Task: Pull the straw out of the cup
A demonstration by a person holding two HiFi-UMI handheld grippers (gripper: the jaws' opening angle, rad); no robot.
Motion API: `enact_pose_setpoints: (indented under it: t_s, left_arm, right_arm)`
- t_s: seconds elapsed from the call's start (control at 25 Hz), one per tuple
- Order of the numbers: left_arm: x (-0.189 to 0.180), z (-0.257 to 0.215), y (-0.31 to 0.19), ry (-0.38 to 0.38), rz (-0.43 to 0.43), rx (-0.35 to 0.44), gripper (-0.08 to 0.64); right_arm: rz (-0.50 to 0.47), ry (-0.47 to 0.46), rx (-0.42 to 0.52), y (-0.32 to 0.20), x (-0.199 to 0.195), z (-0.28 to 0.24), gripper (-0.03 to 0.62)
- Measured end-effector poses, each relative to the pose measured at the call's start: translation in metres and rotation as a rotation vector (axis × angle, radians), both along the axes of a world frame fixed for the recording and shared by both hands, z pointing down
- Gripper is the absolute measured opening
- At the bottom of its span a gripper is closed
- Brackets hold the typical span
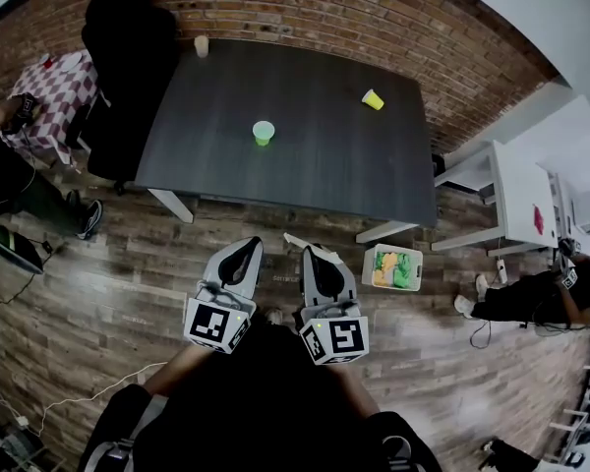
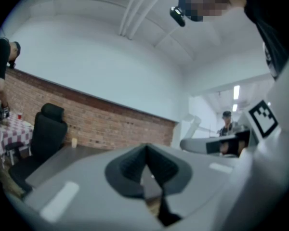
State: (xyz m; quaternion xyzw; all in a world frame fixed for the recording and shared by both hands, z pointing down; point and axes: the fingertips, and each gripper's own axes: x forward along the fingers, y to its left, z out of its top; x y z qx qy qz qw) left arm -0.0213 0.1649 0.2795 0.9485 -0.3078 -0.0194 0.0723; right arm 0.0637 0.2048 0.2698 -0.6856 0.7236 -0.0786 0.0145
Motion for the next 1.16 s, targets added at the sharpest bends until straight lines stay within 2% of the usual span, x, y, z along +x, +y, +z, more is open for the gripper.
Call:
enact_pose_setpoints:
  t_s: [0.28, 1.16]
  left_arm:
    - [0.01, -0.001, 0.005, -0.014, -0.012, 0.007, 0.005]
    - [0.013, 0.002, 0.023, -0.035, -0.021, 0.004, 0.005]
  right_arm:
    - [-0.008, 0.012, 0.003, 0.007, 0.011, -0.002, 0.043]
    - [-0.051, 0.001, 0.009, 0.023, 0.009, -0.002, 0.043]
